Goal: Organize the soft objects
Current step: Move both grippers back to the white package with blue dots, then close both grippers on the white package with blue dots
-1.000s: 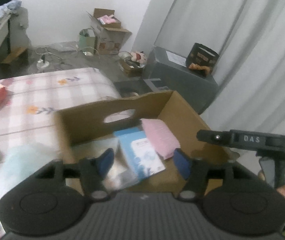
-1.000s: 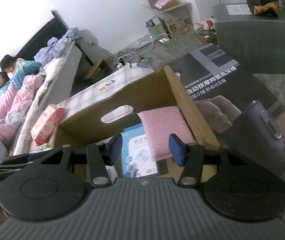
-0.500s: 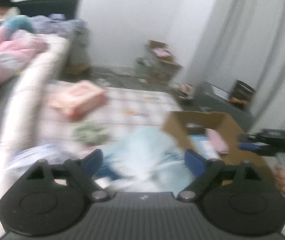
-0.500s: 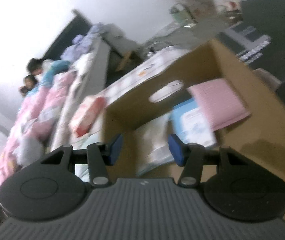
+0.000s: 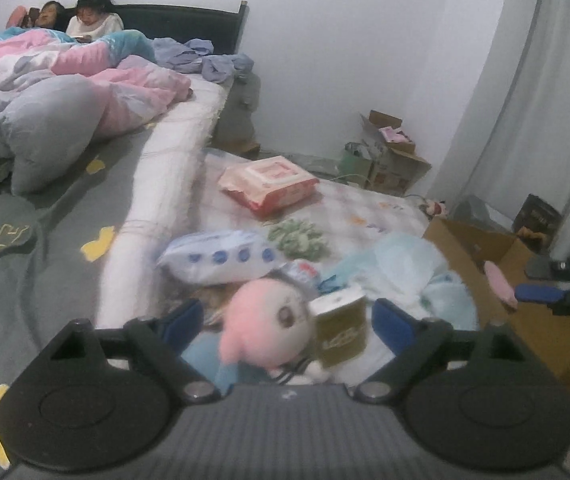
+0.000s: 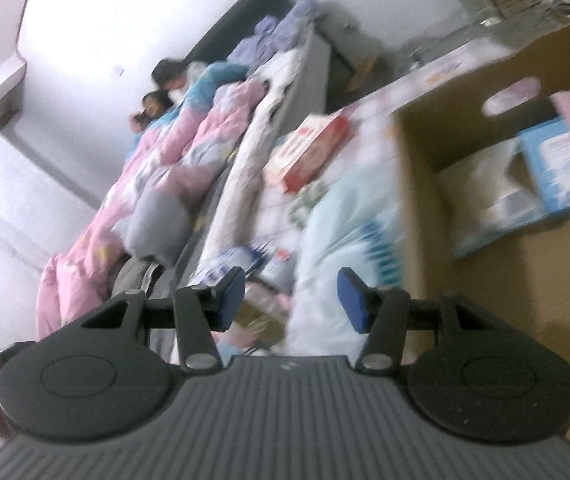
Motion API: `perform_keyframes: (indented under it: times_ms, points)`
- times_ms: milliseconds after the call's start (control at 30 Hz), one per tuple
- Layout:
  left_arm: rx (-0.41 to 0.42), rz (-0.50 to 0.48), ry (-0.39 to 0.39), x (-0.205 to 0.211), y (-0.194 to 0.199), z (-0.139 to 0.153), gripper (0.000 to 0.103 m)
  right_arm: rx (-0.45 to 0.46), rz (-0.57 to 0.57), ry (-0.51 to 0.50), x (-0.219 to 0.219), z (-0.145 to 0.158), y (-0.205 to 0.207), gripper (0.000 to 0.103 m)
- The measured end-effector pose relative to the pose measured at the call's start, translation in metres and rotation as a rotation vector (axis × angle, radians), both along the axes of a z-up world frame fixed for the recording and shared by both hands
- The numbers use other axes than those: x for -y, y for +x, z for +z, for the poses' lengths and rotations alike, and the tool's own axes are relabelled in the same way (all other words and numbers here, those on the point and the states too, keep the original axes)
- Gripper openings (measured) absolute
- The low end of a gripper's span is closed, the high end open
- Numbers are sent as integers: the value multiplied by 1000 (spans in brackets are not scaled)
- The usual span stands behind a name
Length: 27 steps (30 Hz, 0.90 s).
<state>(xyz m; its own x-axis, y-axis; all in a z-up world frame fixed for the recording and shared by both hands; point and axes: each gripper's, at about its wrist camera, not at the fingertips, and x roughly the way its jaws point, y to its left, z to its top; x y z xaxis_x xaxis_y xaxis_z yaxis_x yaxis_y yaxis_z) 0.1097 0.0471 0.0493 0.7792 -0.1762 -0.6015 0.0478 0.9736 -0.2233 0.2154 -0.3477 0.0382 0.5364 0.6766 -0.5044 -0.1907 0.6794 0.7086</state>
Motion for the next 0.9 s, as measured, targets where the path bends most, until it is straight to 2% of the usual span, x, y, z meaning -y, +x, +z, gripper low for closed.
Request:
perform_keyframes:
  times_ms: [400, 567, 733, 800, 900]
  points:
    - [61, 35, 111, -18, -17, -21, 91, -69, 151, 27, -97, -11, 10, 53]
    - [116, 39, 236, -19, -9, -30, 90, -106, 197, 29, -133, -16, 23, 61]
    - [172, -37, 353, -17, 11, -32, 89, -108, 230, 13, -168, -11, 49, 71]
    - [164, -78, 380, -16, 24, -36, 89, -113, 243, -2, -183, -9, 65, 76]
    - [144, -116, 420, -15, 43, -45, 89, -130, 261, -47, -207, -9, 95, 78]
